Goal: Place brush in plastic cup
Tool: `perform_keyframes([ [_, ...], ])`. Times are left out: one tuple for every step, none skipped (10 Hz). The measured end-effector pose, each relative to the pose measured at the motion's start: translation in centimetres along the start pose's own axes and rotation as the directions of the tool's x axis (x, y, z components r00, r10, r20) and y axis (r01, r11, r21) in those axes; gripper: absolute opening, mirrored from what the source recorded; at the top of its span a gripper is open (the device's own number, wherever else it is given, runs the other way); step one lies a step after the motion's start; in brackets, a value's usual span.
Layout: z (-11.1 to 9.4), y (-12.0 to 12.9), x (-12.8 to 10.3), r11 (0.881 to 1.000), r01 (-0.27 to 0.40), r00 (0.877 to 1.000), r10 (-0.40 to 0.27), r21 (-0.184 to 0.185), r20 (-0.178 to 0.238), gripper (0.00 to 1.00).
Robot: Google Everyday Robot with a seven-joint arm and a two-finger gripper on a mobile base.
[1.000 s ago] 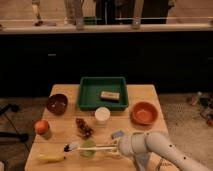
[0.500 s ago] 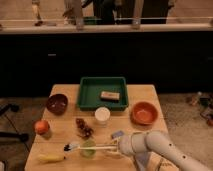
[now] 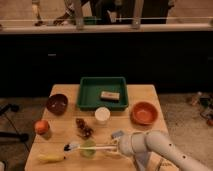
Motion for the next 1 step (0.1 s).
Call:
perform_keyframes([
  [0.00,0.00,0.00,1.000,0.000,1.000,0.000,0.000,0.000,0.03],
])
